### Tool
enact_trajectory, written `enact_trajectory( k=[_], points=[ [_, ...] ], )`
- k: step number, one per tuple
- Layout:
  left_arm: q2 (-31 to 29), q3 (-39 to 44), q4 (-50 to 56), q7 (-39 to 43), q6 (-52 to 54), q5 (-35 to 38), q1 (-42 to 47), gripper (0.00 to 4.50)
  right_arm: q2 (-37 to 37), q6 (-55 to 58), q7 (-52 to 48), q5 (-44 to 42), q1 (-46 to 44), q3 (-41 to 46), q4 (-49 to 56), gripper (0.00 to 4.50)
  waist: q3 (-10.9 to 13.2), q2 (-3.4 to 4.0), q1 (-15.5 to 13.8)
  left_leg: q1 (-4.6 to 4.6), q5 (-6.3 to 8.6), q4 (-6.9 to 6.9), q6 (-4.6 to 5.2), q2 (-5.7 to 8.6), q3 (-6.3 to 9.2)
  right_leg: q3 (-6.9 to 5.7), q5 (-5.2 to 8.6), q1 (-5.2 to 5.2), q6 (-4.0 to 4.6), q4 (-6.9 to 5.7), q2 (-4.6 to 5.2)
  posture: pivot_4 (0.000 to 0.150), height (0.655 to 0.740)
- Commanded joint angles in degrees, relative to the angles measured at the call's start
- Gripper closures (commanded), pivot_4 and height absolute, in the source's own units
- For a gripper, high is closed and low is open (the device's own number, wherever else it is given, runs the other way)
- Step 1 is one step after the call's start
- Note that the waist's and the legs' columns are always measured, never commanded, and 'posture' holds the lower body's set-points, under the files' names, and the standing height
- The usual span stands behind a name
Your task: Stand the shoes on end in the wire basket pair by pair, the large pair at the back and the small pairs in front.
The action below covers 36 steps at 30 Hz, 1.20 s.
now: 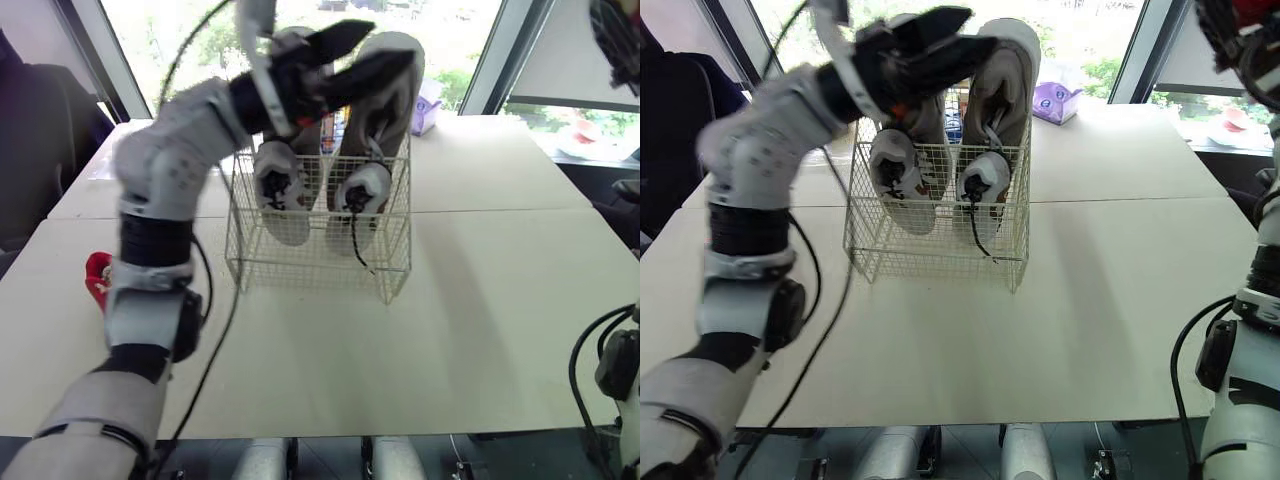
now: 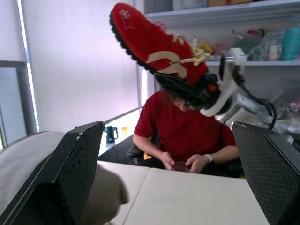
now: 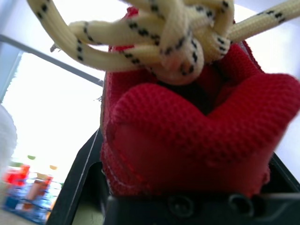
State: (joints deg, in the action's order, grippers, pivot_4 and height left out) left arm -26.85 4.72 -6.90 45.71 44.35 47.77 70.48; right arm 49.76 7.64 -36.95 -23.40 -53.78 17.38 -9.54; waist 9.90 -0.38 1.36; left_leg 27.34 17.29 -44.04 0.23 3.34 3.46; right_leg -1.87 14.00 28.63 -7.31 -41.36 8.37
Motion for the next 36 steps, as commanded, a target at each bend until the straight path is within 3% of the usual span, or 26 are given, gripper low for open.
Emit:
enact_trajectory(
  k=[1, 7, 12, 16, 22, 28, 35, 36],
  points=[
    [-7.17, 4.26, 3.34, 2.69, 5.39, 3.04, 3.83, 0.00, 0.08, 4.60, -3.73, -4.06, -4.13, -2.52, 8.24, 2.23, 0.17, 0.04, -0.09, 0.02, 0.00, -0.03, 0.00, 0.04, 0.00, 0.01, -0.01, 0.03, -0.01, -0.02, 0.05, 0.150, 0.6563],
    [-12.16, 6.66, 0.66, -2.22, 8.85, -0.05, 3.92, 0.00, -1.77, 8.42, -9.66, -6.73, -6.30, -7.15, 13.40, 2.23, 0.18, 0.01, -0.87, 0.01, -0.11, -0.08, -0.20, 0.33, 0.12, 0.03, -0.09, -0.20, -0.18, 0.20, 0.27, 0.150, 0.6563],
    [-14.76, 14.70, 2.67, 1.35, 19.73, 12.99, -2.52, 0.00, -3.34, 6.17, -16.39, -4.84, -7.56, -12.25, 14.14, 2.23, 0.25, -0.10, -0.18, -0.02, -0.13, -0.04, -0.24, 0.31, 0.11, 0.08, -0.11, -0.11, -0.22, 0.12, 0.28, 0.150, 0.6563],
    [-14.78, 18.45, 0.33, -1.83, 24.32, 17.64, -4.02, 0.00, -4.87, 2.79, -19.85, -1.92, -8.78, -15.42, 12.95, 2.23, 0.26, -0.10, -0.24, 0.02, -0.21, 0.01, -0.39, 0.27, 0.14, 0.04, -0.11, -0.03, -0.21, 0.05, 0.26, 0.150, 0.6563],
    [-16.34, 19.09, 1.62, 0.35, 29.79, 23.32, -6.39, 0.00, -6.67, -1.02, -22.48, 1.17, -9.52, -17.09, 10.89, 2.23, 0.26, -0.11, -0.37, 0.01, -0.26, 0.00, -0.48, 0.28, 0.14, 0.04, -0.12, -0.06, -0.21, 0.05, 0.27, 0.150, 0.6563],
    [-14.60, 15.52, -3.92, 3.86, 29.31, 21.78, -3.75, 0.00, -7.50, -5.73, -24.85, 4.73, -10.03, -19.03, 10.26, 2.23, 0.26, -0.11, -0.50, 0.01, -0.33, 0.00, -0.61, 0.29, 0.16, 0.05, -0.12, -0.05, -0.20, 0.03, 0.29, 0.150, 0.6563],
    [-13.73, 7.02, -4.48, 12.61, 25.03, 14.63, -4.29, 0.00, -8.34, -12.84, -25.75, 9.52, -7.39, -21.19, 11.93, 2.23, 0.25, -0.11, -0.25, 0.01, -0.34, 0.03, -0.64, 0.30, 0.14, 0.06, -0.12, -0.03, -0.20, 0.01, 0.29, 0.150, 0.6563],
    [-13.59, 6.40, -4.29, 13.50, 24.89, 14.25, -4.32, 0.26, -8.44, -13.02, -25.56, 9.83, -6.86, -21.29, 12.54, 2.23, 0.25, -0.11, -0.24, 0.01, -0.34, 0.02, -0.64, 0.30, 0.14, 0.06, -0.12, -0.03, -0.20, 0.01, 0.29, 0.150, 0.6563]
  ],
)
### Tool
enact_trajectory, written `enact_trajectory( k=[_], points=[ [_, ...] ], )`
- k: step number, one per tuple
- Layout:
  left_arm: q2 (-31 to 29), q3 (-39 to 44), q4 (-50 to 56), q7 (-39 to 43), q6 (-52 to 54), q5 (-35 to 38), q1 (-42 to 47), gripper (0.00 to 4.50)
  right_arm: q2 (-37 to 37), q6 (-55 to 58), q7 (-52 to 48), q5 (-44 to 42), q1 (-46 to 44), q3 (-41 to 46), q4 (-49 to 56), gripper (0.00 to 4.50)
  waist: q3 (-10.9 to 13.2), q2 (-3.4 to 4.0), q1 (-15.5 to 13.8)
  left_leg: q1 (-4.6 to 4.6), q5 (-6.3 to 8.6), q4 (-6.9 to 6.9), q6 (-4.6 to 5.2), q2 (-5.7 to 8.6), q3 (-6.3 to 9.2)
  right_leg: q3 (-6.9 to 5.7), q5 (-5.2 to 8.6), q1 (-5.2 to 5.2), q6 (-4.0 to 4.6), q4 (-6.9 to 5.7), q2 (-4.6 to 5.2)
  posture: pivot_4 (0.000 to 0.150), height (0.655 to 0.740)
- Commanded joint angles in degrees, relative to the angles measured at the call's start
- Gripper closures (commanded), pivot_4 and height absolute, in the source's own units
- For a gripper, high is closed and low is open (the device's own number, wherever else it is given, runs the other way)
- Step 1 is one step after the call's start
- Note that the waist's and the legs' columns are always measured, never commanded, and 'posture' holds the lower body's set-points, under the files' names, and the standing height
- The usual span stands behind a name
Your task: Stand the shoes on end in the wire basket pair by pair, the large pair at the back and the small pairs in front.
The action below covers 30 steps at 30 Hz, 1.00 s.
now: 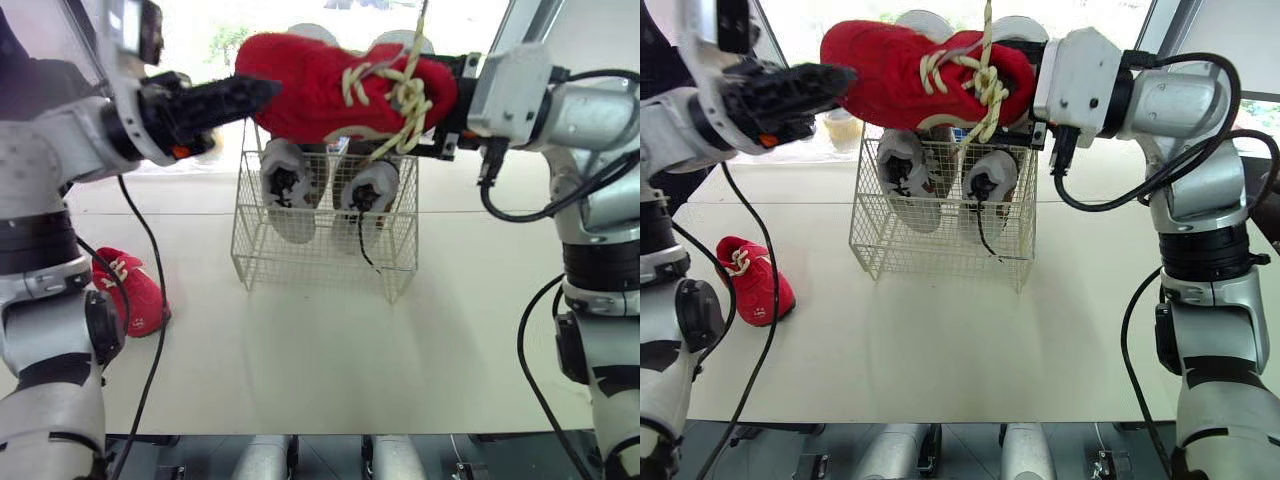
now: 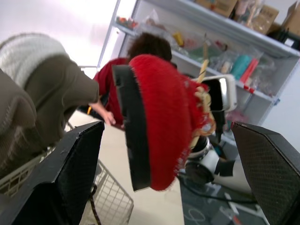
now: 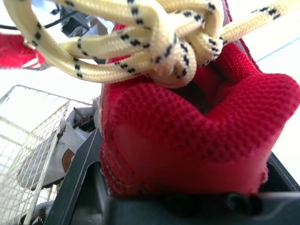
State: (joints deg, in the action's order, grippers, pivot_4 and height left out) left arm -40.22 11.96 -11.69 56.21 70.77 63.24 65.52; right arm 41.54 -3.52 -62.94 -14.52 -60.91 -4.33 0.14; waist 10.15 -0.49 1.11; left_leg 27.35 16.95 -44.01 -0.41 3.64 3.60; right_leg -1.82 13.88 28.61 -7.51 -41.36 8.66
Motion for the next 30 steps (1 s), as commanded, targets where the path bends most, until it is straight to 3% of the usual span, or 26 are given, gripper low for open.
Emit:
enact_trajectory(
  k=[1, 4, 8, 10, 11, 12, 15, 17, 19, 21, 23, 27, 30],
  points=[
    [-0.25, -1.34, 0.79, 3.97, -1.54, -1.53, 0.58, 0.54, -0.26, -1.78, 0.54, 1.07, 0.67, 0.41, 3.35, 2.23, 0.00, 0.00, 0.01, 0.01, 0.01, 0.00, 0.01, 0.00, 0.00, 0.00, 0.00, 0.01, 0.00, 0.00, 0.00, 0.150, 0.6563],
    [-0.08, -1.47, 0.47, 5.29, -1.27, -1.93, 0.83, 1.75, -0.05, -1.25, 0.90, 1.20, 1.58, 0.72, 4.59, 2.23, 0.00, 0.00, 0.01, 0.01, 0.01, 0.01, 0.02, 0.00, 0.00, 0.01, 0.00, 0.03, 0.00, -0.01, 0.00, 0.150, 0.6563],
    [0.42, -1.03, -0.21, 5.48, -1.18, -2.61, 0.88, 3.73, 0.10, 1.62, 1.47, -0.60, 3.02, 1.63, 6.89, 2.23, 0.00, 0.00, 0.00, 0.01, 0.01, 0.01, 0.03, -0.02, 0.00, 0.02, 0.00, 0.05, 0.01, -0.03, 0.00, 0.150, 0.6563],
    [0.33, -1.58, 0.98, 5.61, -1.91, -3.59, -0.10, 4.29, 0.14, 3.02, 1.91, -1.27, 3.67, 2.20, 7.56, 2.23, 0.00, 0.00, -0.03, 0.02, 0.02, 0.00, 0.03, -0.02, 0.00, 0.02, 0.00, 0.03, 0.00, -0.02, 0.00, 0.150, 0.6563],
    [0.41, -1.33, 1.38, 5.54, -2.17, -3.78, -0.43, 4.29, 0.12, 4.54, 2.33, -2.14, 4.08, 2.89, 7.70, 2.23, 0.00, 0.00, -0.05, 0.02, 0.02, 0.00, 0.03, -0.01, 0.00, 0.02, 0.00, 0.03, 0.00, -0.03, 0.01, 0.150, 0.6563],
    [0.55, -0.70, 1.59, 5.35, -2.40, -3.77, -0.64, 4.30, 0.15, 6.54, 2.91, -3.19, 4.50, 3.73, 7.79, 1.22, 0.00, 0.00, -0.11, 0.02, 0.02, -0.01, 0.03, -0.01, -0.01, 0.02, 0.00, 0.03, 0.00, -0.03, 0.02, 0.150, 0.6563],
    [1.30, 3.11, 2.43, 2.77, -3.53, -2.30, -1.62, 4.30, -0.38, 15.83, 7.81, -9.05, 7.23, 9.01, 8.77, 0.08, 0.00, 0.00, -0.30, 0.02, 0.02, -0.04, 0.03, -0.01, 0.01, 0.02, 0.00, 0.00, 0.01, -0.03, 0.03, 0.150, 0.6563],
    [2.86, 7.03, 3.75, -1.03, -5.34, -0.90, -2.78, 4.30, -2.08, 24.36, 14.43, -15.49, 9.99, 14.85, 9.89, 0.08, -0.01, -0.02, -0.40, 0.03, 0.02, -0.06, 0.04, -0.01, 0.06, 0.01, 0.00, -0.01, 0.03, -0.02, 0.03, 0.150, 0.6563],
    [8.16, 13.40, 6.13, -9.24, -9.77, 2.63, -4.15, 4.30, -8.20, 33.22, 26.94, -28.05, 13.62, 23.09, 12.16, 0.08, -0.03, -0.03, -0.52, 0.04, 0.02, -0.06, 0.04, -0.02, 0.07, 0.02, 0.00, -0.01, 0.04, -0.01, 0.08, 0.150, 0.6563],
    [13.75, 16.62, 9.18, -17.09, -15.04, 3.22, -4.48, 4.30, -17.71, 36.64, 39.73, -42.83, 15.81, 28.08, 15.04, 0.08, -0.08, -0.10, -0.62, 0.02, 0.01, -0.09, 0.02, -0.02, 0.11, 0.04, -0.01, -0.04, 0.06, -0.03, 0.10, 0.150, 0.6563],
    [19.84, 17.08, 13.17, -23.55, -20.47, 2.65, -4.10, 4.30, -28.44, 35.90, 49.09, -51.26, 16.60, 27.61, 17.79, 0.08, -0.09, -0.11, -0.49, 0.05, -0.01, -0.15, -0.03, -0.12, 0.20, 0.05, -0.05, -0.04, 0.12, -0.03, 0.09, 0.150, 0.6563],
    [27.05, 16.43, 16.83, -29.48, -26.50, 3.40, -3.97, 4.30, -38.09, 34.96, 55.63, -54.88, 14.02, 23.24, 19.96, 0.08, -0.08, -0.08, -0.23, 0.13, -0.06, -0.08, -0.11, -0.06, -0.05, 0.18, -0.08, 0.33, 0.15, -0.39, 0.02, 0.150, 0.6563],
    [29.90, 15.71, 17.43, -31.89, -28.05, 5.77, -4.48, 4.30, -41.00, 33.74, 56.40, -53.62, 11.59, 19.80, 19.17, 0.08, -0.08, -0.09, -0.13, 0.16, -0.05, -0.12, -0.07, -0.01, -0.15, 0.29, -0.06, 0.48, 0.15, -0.60, 0.01, 0.150, 0.6563]
  ],
)
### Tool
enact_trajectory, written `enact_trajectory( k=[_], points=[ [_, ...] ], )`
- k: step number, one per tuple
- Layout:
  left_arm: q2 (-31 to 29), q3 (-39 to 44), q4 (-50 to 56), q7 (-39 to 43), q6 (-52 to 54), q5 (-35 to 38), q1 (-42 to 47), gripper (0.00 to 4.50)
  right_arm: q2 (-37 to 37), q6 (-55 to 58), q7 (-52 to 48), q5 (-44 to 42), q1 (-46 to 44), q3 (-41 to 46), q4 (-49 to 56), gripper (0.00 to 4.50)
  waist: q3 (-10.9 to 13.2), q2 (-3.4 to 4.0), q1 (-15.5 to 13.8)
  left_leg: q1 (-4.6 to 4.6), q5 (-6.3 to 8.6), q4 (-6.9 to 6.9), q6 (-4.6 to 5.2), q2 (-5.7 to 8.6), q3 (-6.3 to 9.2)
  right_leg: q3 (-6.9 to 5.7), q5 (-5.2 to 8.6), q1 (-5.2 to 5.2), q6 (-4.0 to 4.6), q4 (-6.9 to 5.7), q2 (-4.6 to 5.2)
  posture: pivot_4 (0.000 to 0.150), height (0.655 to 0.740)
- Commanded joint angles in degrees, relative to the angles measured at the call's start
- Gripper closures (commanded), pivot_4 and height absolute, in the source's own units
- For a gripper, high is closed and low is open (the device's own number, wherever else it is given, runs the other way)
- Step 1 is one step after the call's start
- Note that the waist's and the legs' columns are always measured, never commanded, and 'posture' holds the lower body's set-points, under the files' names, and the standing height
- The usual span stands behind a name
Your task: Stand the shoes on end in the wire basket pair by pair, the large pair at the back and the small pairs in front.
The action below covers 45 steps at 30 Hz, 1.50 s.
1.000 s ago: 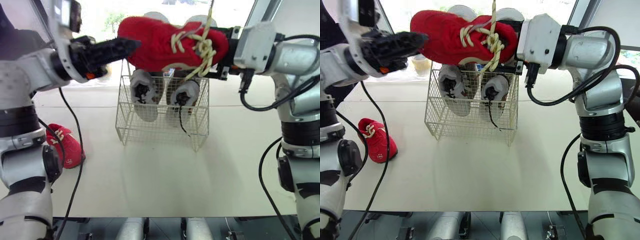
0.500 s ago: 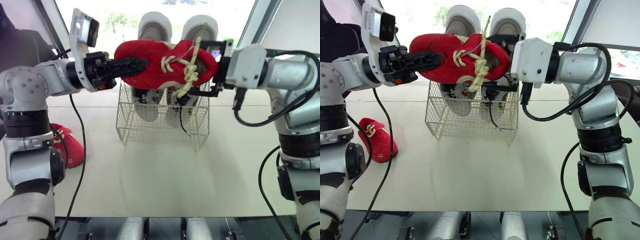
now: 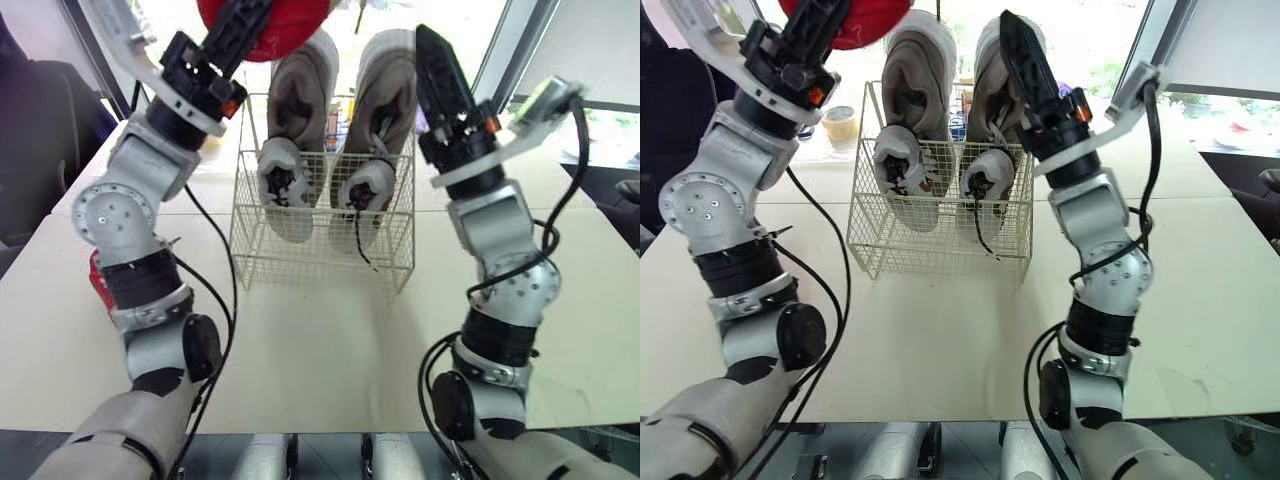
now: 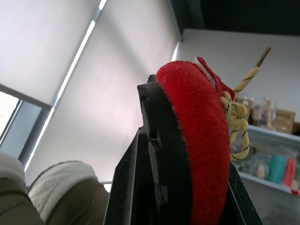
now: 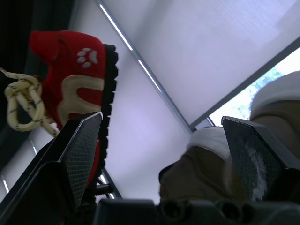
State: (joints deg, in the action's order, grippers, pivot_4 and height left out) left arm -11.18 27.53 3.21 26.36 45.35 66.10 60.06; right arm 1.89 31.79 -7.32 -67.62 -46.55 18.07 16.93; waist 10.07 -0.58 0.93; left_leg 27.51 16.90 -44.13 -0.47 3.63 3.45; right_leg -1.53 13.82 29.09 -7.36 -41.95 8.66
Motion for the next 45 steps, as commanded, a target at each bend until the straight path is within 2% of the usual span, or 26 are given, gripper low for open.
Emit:
enact_trajectory(
  k=[1, 3, 7, 12, 21, 24, 27, 30, 31, 34, 37, 40, 43, 45],
  points=[
    [1.20, -0.08, 2.61, -2.47, -2.96, 3.47, 0.77, 4.30, -1.57, -1.81, 0.69, -0.18, -3.05, -3.07, 2.15, 0.08, 0.00, 0.00, 0.10, -0.01, 0.00, -0.01, 0.01, 0.00, 0.01, -0.01, 0.01, -0.01, 0.00, -0.01, -0.04, 0.150, 0.6563],
    [1.67, -1.02, 2.88, -2.84, -3.36, 3.82, -0.05, 4.30, -1.63, -2.56, -0.11, 0.66, -3.54, -3.96, 1.58, 0.08, -0.01, -0.01, 0.05, -0.05, 0.01, -0.01, 0.04, 0.00, 0.02, -0.04, 0.02, -0.06, 0.00, -0.04, -0.06, 0.150, 0.6563],
    [2.15, -2.20, 4.45, -4.38, -0.46, 9.83, -3.28, 4.30, -0.63, -4.32, -2.78, 3.15, -5.04, -5.47, -0.08, 0.08, -0.01, -0.01, 0.09, -0.08, 0.01, -0.07, 0.07, 0.03, 0.05, -0.09, 0.03, -0.15, -0.01, -0.04, -0.07, 0.150, 0.6563],
    [1.88, -4.77, 5.30, -5.29, 0.43, 12.40, -5.88, 4.30, -0.72, -5.72, -4.03, 3.51, -7.10, -5.74, -1.21, 0.08, -0.01, -0.01, 0.25, -0.08, 0.01, -0.05, 0.07, 0.02, 0.07, -0.10, 0.04, -0.13, -0.01, -0.07, -0.09, 0.150, 0.6563],
    [0.26, -7.43, 3.31, -4.70, -0.46, 10.84, -7.26, 4.30, -0.14, -4.89, -4.35, 1.37, -8.32, -6.30, 0.74, 0.08, -0.01, -0.01, 0.24, -0.09, 0.02, -0.05, 0.08, 0.02, 0.07, -0.10, 0.05, -0.13, 0.01, -0.07, -0.10, 0.150, 0.6563],
    [-0.31, -8.01, 3.24, -4.03, -0.26, 10.71, -7.80, 4.30, 0.18, -5.15, -4.91, 2.02, -8.43, -6.54, 0.10, 0.91, -0.01, -0.01, 0.23, -0.09, 0.02, -0.03, 0.08, 0.01, 0.07, -0.10, 0.06, -0.13, 0.01, -0.07, -0.10, 0.150, 0.6563],
    [-1.07, -8.44, 3.24, -3.41, -0.13, 10.38, -8.12, 4.30, 0.67, -5.08, -5.40, 2.35, -8.21, -6.77, 0.06, 2.47, -0.01, -0.01, 0.22, -0.09, 0.02, -0.03, 0.08, 0.01, 0.07, -0.10, 0.06, -0.13, 0.01, -0.06, -0.10, 0.150, 0.6563],
    [-1.90, -9.02, 3.38, -2.88, 0.54, 10.32, -8.64, 4.30, 0.94, -5.00, -5.85, 2.29, -8.50, -6.95, -0.17, 3.70, -0.01, -0.01, 0.25, -0.09, 0.02, -0.03, 0.08, 0.01, 0.07, -0.10, 0.06, -0.14, 0.01, -0.05, -0.10, 0.150, 0.6563],
    [-2.26, -9.31, 3.50, -2.52, 0.74, 10.13, -8.89, 3.27, 1.06, -4.98, -6.01, 2.35, -8.71, -7.03, -0.36, 4.04, -0.01, -0.01, 0.26, -0.09, 0.02, -0.03, 0.08, 0.01, 0.07, -0.10, 0.06, -0.13, 0.01, -0.05, -0.10, 0.150, 0.6563],
    [-4.27, -11.00, 4.81, -2.45, 0.71, 7.28, -9.98, 1.88, 2.88, -4.72, -7.34, 2.41, -10.11, -6.45, -1.34, 4.11, 0.00, 0.00, 0.27, -0.10, 0.02, -0.02, 0.08, 0.01, 0.07, -0.10, 0.06, -0.13, 0.01, -0.05, -0.10, 0.150, 0.6563],
    [-9.54, -14.13, 7.91, -1.50, 1.70, 1.76, -12.08, 0.46, 9.95, -2.85, -12.41, 3.32, -11.93, -4.97, -3.42, 4.11, 0.00, 0.00, 0.22, -0.08, 0.02, -0.02, 0.08, 0.01, 0.08, -0.11, 0.06, -0.12, 0.01, -0.05, -0.10, 0.150, 0.6563],
    [-19.57, -16.77, 14.39, 3.80, 5.42, -0.95, -16.48, 0.46, 24.28, 2.80, -22.97, 3.11, -11.77, -2.83, -5.01, 4.11, 0.01, 0.01, 0.19, -0.09, 0.04, 0.03, 0.11, 0.02, 0.07, -0.11, 0.07, -0.15, 0.02, 0.00, -0.09, 0.150, 0.6563],
    [-25.84, -16.51, 17.59, 5.85, 7.61, -0.34, -19.37, 0.46, 34.38, 6.09, -32.79, 4.51, -10.58, -3.63, -7.37, 4.11, 0.02, 0.02, 0.16, -0.10, 0.06, 0.12, 0.15, -0.02, 0.06, -0.17, 0.09, -0.23, 0.02, 0.23, -0.09, 0.150, 0.6563],
    [-28.22, -16.00, 19.05, 6.44, 8.57, 0.14, -20.96, 0.46, 38.27, 7.05, -37.25, 5.85, -9.65, -4.56, -8.00, 4.11, 0.02, 0.02, 0.09, -0.18, 0.07, 0.18, 0.16, -0.06, 0.07, -0.22, 0.17, -0.34, 0.16, 0.30, -0.09, 0.150, 0.6563]
  ],
)
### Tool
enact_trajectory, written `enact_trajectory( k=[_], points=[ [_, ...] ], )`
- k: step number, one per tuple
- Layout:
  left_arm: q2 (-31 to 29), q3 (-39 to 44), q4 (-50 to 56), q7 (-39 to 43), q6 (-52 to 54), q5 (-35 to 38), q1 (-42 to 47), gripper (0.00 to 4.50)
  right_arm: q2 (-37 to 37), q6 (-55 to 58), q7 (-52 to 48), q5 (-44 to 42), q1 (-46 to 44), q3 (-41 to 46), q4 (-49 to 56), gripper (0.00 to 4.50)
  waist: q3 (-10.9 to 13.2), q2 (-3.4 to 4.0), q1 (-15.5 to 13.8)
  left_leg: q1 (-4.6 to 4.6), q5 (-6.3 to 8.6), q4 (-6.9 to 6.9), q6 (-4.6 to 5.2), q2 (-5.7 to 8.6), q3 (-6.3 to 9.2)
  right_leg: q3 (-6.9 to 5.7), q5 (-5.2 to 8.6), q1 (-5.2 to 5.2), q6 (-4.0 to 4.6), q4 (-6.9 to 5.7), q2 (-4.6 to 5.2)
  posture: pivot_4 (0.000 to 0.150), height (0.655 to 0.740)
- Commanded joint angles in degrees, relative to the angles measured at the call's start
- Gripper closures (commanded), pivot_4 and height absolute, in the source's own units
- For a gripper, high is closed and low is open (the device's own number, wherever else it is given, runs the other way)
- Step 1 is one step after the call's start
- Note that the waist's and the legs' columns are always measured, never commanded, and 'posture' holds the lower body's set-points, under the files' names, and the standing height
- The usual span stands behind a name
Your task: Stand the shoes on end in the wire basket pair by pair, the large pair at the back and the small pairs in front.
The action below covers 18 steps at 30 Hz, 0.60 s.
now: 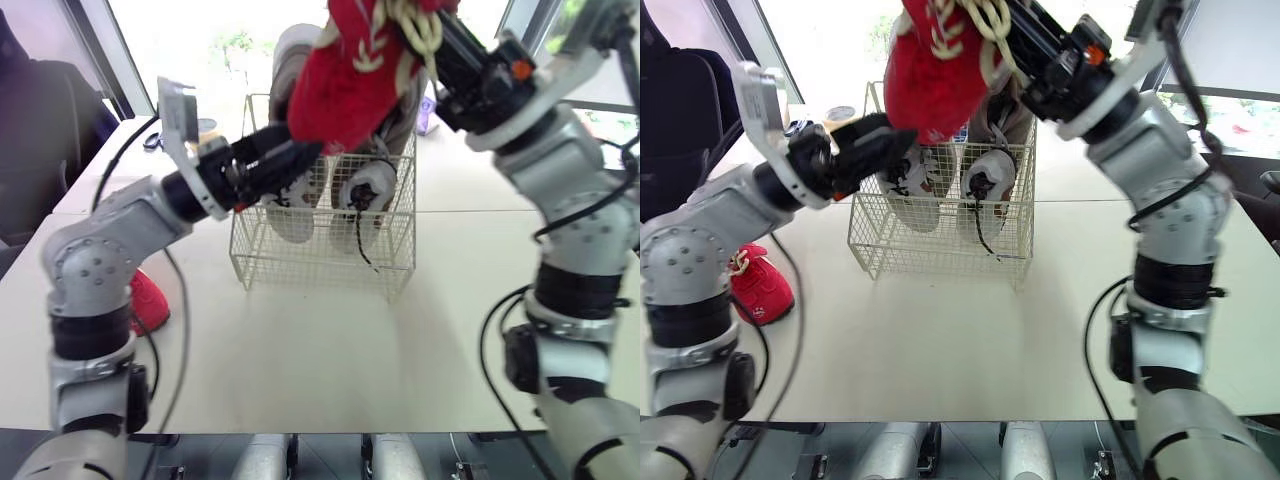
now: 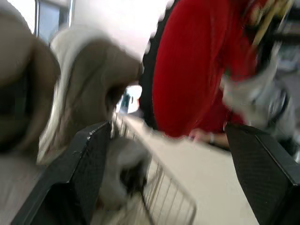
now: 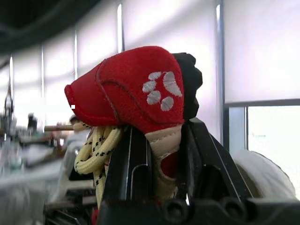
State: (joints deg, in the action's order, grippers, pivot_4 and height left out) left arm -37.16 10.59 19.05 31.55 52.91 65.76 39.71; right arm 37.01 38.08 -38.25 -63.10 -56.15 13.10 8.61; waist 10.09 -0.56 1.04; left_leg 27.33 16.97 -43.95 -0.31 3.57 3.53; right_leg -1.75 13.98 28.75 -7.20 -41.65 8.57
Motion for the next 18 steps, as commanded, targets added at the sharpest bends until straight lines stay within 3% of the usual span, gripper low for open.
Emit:
enact_trajectory(
  k=[1, 5, 18],
  points=[
    [-3.59, 1.49, 4.25, 1.69, 1.72, 0.98, -2.19, 0.46, 5.55, 1.21, -9.18, 2.66, 1.05, -0.51, 0.50, 4.11, 0.00, 0.00, -0.04, 0.00, 0.00, 0.00, 0.00, -0.03, 0.01, -0.03, 0.00, -0.02, 0.01, 0.05, -0.01, 0.150, 0.6563],
    [-6.77, 2.84, 6.51, 1.75, 3.15, 1.81, -7.01, 0.46, 11.38, 0.31, -17.64, 8.18, 6.58, -3.67, 1.79, 4.11, 0.00, 0.00, -0.01, -0.06, 0.04, 0.07, 0.05, -0.07, 0.01, -0.07, 0.00, -0.13, 0.02, 0.27, 0.02, 0.150, 0.6563],
    [-11.21, 2.96, 6.30, 6.92, 6.66, 5.23, -10.92, 0.46, 7.81, -13.14, -25.58, 24.31, 13.42, -8.29, -3.65, 4.11, 0.02, -0.04, -0.40, 0.03, 0.04, 0.01, 0.03, -0.05, 0.00, -0.07, 0.01, -0.17, 0.06, 0.51, 0.11, 0.150, 0.6563]
  ],
)
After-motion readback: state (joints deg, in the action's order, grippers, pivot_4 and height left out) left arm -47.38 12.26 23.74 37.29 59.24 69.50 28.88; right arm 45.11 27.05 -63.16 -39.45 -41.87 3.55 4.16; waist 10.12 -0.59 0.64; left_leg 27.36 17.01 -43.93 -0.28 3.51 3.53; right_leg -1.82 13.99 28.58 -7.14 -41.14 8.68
